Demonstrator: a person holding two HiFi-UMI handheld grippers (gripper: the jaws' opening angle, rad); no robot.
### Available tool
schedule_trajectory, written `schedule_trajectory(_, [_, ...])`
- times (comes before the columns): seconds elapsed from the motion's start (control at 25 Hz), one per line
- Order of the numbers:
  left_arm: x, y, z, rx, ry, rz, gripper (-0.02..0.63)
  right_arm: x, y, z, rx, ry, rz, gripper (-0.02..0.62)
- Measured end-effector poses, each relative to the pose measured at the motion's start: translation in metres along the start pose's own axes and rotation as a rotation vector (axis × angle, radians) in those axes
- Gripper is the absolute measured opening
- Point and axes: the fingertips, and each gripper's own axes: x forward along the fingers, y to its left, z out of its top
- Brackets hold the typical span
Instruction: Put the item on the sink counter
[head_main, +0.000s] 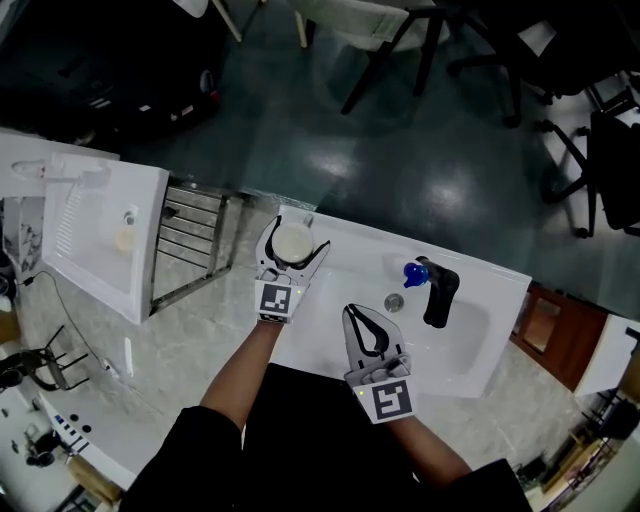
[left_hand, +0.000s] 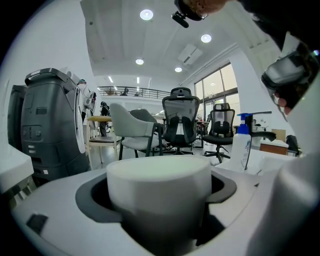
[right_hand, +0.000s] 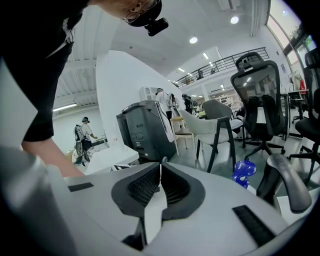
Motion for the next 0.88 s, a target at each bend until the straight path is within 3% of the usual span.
schedule_trajectory(0.52, [-0.01,0.001,-0.02,0.081,0.076,-0.062,0.459,0.005,-0.009,0.009,-0.005,-0.021,-0.02,0.032])
schedule_trajectory(0.88, [-0.015,-0.002,-0.028,0.035,0.115,-0.08,0.471,0.003,-0.007,0.011,0.002,-0.02,-0.033,0.032])
